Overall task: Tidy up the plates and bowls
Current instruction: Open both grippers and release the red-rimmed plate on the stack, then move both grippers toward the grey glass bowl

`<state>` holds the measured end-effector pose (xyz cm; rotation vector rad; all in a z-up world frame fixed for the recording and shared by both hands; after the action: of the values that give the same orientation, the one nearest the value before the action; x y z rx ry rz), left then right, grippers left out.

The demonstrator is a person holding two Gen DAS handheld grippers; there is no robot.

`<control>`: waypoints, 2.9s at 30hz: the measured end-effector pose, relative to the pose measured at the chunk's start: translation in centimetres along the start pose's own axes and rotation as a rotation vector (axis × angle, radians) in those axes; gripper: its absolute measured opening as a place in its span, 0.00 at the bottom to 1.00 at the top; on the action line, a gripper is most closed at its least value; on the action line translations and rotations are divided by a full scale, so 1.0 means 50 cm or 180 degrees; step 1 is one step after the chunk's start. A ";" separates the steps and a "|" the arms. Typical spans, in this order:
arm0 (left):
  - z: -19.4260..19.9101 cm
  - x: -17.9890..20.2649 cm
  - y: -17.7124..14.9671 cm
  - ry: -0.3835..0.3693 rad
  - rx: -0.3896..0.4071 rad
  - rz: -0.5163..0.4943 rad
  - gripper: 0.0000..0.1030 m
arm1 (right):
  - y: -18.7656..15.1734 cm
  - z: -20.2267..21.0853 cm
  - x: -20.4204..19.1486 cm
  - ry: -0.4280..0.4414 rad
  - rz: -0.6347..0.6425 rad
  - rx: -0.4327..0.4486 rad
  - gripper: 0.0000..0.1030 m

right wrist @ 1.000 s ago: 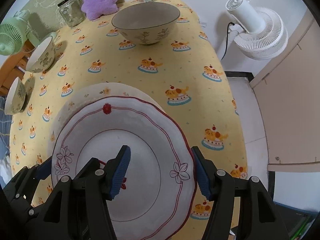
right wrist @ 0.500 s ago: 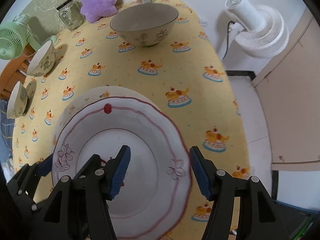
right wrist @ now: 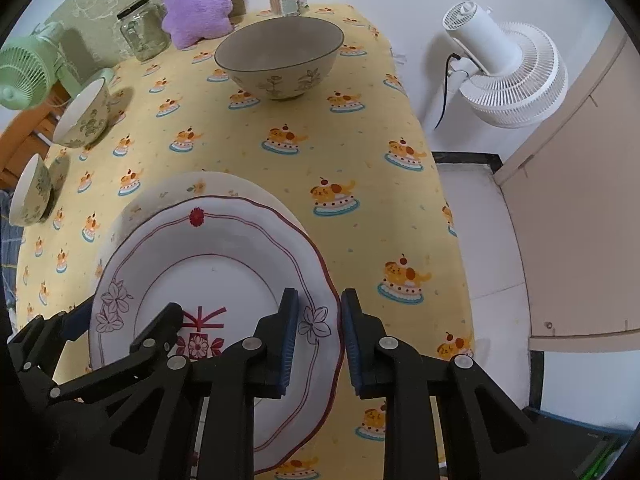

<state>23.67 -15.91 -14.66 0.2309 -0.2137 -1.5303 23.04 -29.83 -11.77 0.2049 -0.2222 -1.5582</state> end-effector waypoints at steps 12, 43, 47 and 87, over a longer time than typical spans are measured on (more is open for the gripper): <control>-0.002 0.003 -0.008 0.0261 0.0019 -0.0116 0.76 | -0.010 -0.003 -0.009 0.0226 -0.0008 -0.0029 0.24; 0.018 -0.031 -0.010 -0.0109 0.0051 0.0089 0.80 | 0.012 -0.030 -0.069 0.0098 0.0256 0.0005 0.65; 0.027 -0.028 -0.016 -0.0119 0.0073 0.0125 0.82 | 0.008 -0.019 -0.069 0.0131 0.0291 0.0040 0.71; 0.173 -0.444 0.067 -0.0400 0.0782 -0.0139 0.89 | 0.054 0.160 -0.507 0.0135 0.0049 0.0805 0.88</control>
<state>23.80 6.26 -5.28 0.3358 -0.5004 -1.5627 23.47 -4.40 -3.61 0.4329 -0.3868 -1.5068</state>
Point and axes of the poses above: each gripper's, at about its wrist camera, not at the fingertips, and z roughly against the way its jaws point, x to its right, y to its top, the point moved 8 cm from there along -z, roughly the way its jaws point, and after that the axes turned 5 degrees about z, right-handed, at the moved point
